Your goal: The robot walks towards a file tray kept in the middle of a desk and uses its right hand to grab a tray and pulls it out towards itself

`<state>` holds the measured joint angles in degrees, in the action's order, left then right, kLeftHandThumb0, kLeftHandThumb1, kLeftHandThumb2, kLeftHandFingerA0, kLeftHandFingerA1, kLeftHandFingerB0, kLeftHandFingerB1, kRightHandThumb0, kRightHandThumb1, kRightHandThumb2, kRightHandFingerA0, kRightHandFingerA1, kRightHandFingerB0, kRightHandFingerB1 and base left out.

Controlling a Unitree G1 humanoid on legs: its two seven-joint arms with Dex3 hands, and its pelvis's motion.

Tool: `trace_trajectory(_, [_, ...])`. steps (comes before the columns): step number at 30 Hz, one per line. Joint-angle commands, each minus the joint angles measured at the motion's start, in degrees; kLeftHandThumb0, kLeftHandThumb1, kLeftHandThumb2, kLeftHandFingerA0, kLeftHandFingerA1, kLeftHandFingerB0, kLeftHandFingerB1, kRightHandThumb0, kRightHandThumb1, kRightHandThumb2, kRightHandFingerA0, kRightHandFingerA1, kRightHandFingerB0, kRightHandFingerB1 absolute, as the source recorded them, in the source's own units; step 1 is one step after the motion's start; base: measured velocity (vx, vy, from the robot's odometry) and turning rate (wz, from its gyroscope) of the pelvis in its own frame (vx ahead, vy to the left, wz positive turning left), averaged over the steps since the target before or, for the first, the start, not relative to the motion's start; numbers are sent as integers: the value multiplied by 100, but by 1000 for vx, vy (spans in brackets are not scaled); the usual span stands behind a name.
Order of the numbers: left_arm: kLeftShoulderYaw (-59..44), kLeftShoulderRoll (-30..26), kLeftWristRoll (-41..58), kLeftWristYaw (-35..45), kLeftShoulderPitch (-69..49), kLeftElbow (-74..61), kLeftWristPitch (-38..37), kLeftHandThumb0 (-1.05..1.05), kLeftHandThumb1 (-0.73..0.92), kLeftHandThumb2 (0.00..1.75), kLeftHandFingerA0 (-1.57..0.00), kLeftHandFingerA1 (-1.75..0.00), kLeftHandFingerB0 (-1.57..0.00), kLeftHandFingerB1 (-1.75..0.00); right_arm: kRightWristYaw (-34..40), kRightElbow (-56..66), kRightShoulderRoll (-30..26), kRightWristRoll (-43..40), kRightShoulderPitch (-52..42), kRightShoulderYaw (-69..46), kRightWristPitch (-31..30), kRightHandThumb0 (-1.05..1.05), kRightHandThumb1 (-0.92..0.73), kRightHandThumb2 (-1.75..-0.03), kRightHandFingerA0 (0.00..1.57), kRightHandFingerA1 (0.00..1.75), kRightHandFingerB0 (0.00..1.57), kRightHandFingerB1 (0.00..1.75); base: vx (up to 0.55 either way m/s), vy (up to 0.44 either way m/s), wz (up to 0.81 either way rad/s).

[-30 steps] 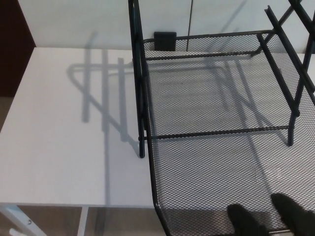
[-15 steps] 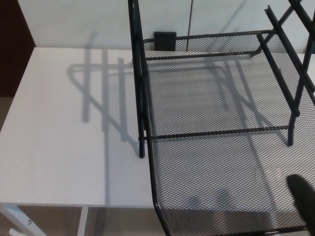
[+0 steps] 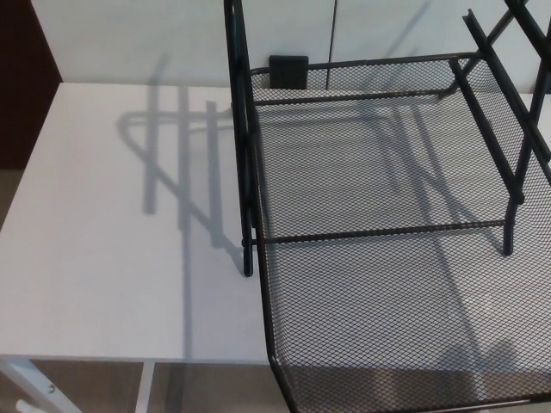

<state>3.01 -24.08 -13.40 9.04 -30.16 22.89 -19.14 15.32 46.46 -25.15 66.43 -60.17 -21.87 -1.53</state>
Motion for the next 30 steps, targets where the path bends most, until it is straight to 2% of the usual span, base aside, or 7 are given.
trace_trajectory(1, [24,-180,-297,-281,-198,145,-187,-13,51,56,-50,-44,-40,-39,1212,-2094,355,-6612,1479,-4756,1940,-58,-42,-80,29,54,27,50,0,0,0])
trace_trajectory(11, [13,-166,-267,-294,-134,246,-235,-15,51,57,-50,-45,-40,-39,1193,-3062,406,-5411,1594,-4223,1794,-61,-48,-85,41,59,30,50,0,0,0])
trace_trajectory(12, [8,-165,-259,-282,-135,212,-213,-16,50,57,-50,-45,-40,-40,1133,-3243,371,-5208,1614,-4115,1692,-56,-60,-57,44,50,41,40,0,0,0])
trace_trajectory(15, [20,-187,-301,-297,-155,145,-230,-16,50,57,-50,-45,-39,-40,1074,-3688,318,-4815,1715,-3911,1553,-53,-45,-85,52,63,36,51,0,0,0])
trace_trajectory(20, [54,-185,-345,-288,-52,100,-131,-16,50,57,-50,-45,-39,-39,-1655,-4201,-496,-3593,1028,-3158,-165,-46,-51,-91,64,63,39,50,0,0,0])
trace_trajectory(21, [50,-190,-320,-248,-26,80,-107,-16,50,57,-50,-45,-38,-39,-2106,-4339,-652,-3477,963,-2981,-324,-54,-61,-61,78,48,53,39,0,0,0])
trace_trajectory(30, [63,-209,-296,-195,92,46,-40,-17,51,57,-49,-43,-39,-39,-3340,-4594,-1021,-2991,687,-1913,-242,-55,-56,-92,74,66,47,51,0,0,0])
